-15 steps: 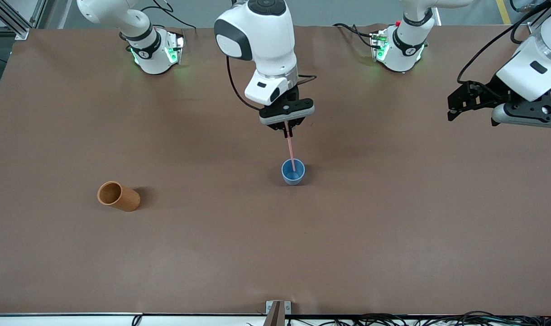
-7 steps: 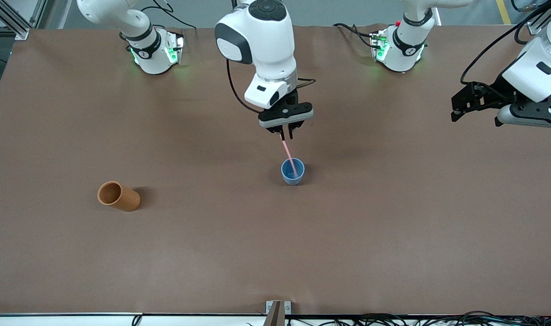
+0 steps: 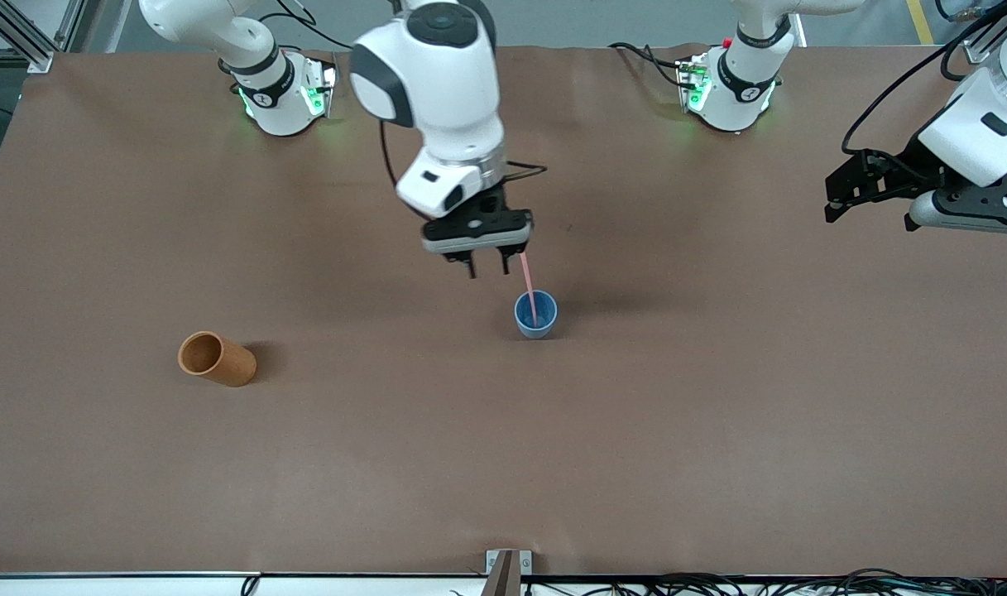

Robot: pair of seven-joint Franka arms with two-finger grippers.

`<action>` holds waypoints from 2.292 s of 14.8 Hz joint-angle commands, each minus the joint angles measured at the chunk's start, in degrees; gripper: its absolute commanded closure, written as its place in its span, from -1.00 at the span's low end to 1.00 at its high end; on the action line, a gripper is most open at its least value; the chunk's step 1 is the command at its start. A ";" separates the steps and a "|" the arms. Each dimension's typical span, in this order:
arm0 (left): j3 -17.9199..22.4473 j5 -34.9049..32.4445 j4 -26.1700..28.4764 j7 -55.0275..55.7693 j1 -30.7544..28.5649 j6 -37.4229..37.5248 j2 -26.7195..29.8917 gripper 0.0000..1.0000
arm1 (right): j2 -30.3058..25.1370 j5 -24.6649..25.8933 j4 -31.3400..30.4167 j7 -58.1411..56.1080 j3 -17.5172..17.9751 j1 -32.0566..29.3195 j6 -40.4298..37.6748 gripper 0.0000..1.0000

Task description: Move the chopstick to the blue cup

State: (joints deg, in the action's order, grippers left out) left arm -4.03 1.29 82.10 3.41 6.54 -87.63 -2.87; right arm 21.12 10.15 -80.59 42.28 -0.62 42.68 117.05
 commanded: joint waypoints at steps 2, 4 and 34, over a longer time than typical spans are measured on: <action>0.17 0.99 -1.07 -0.59 -0.21 0.26 -0.21 -1.00 | -7.92 -3.97 -1.50 -1.85 0.80 -6.80 -9.45 -0.97; 0.17 1.08 -1.07 -0.68 -0.21 0.26 -0.21 -1.00 | -10.82 -5.40 -1.59 -2.29 0.79 -11.02 -15.59 -0.98; 0.17 0.90 -0.98 -0.86 -0.21 0.26 -0.29 -1.00 | -23.93 -11.21 -5.55 -39.29 2.11 -44.88 -34.26 -1.00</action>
State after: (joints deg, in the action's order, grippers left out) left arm -4.00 1.30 82.06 3.41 6.49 -87.62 -2.88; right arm -2.81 -0.95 -86.10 3.45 0.74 -1.54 83.50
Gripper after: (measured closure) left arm 0.000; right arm 0.000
